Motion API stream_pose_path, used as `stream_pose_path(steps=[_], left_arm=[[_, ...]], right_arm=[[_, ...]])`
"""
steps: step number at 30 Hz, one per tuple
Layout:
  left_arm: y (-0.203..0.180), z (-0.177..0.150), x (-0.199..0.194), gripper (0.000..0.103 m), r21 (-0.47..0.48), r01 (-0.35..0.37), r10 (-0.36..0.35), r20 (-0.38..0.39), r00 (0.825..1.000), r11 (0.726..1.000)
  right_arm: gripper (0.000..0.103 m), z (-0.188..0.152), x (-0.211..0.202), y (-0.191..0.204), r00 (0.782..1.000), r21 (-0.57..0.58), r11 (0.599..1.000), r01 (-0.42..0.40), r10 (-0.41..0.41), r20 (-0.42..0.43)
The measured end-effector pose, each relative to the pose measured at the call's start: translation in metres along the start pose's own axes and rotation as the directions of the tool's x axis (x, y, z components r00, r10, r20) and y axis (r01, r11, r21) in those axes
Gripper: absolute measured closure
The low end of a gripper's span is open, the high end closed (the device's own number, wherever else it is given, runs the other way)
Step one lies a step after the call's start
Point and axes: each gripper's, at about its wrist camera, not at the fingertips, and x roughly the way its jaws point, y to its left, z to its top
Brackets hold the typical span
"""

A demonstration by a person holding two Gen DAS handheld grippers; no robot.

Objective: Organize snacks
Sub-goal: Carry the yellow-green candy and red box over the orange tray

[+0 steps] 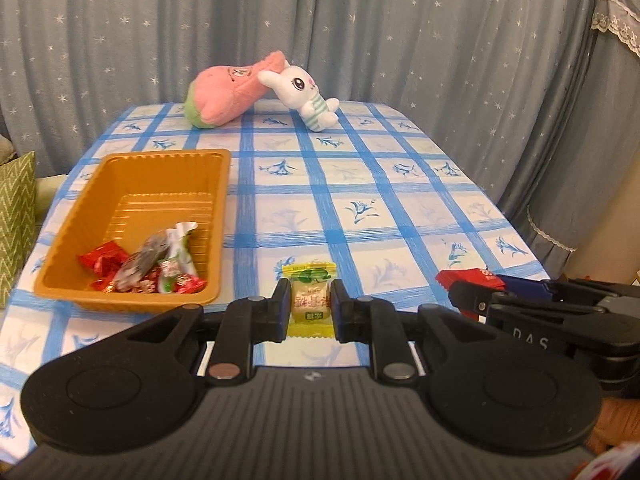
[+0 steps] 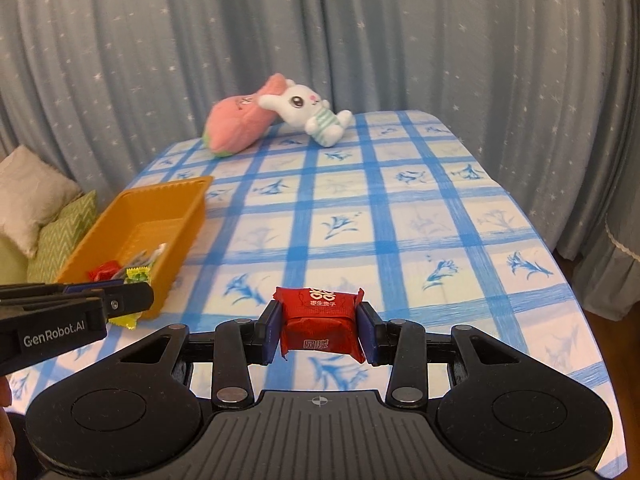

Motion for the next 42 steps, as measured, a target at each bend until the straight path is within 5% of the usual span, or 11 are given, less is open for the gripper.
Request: stream_pose_path(steps=[18,42], left_arm=[[0.063,-0.015,-0.050,0.085,-0.080,-0.097,0.099,0.025,0.995,0.992],[0.125,0.001,-0.042,0.085,-0.145,-0.150,0.153,0.014,0.988,0.978]], right_arm=[[0.063,-0.001,-0.009,0.074,0.993,-0.121,0.986,-0.116,0.117,0.003],[0.063,0.015,0.027,0.137,0.981,-0.216,0.957,-0.192,0.192,-0.022]])
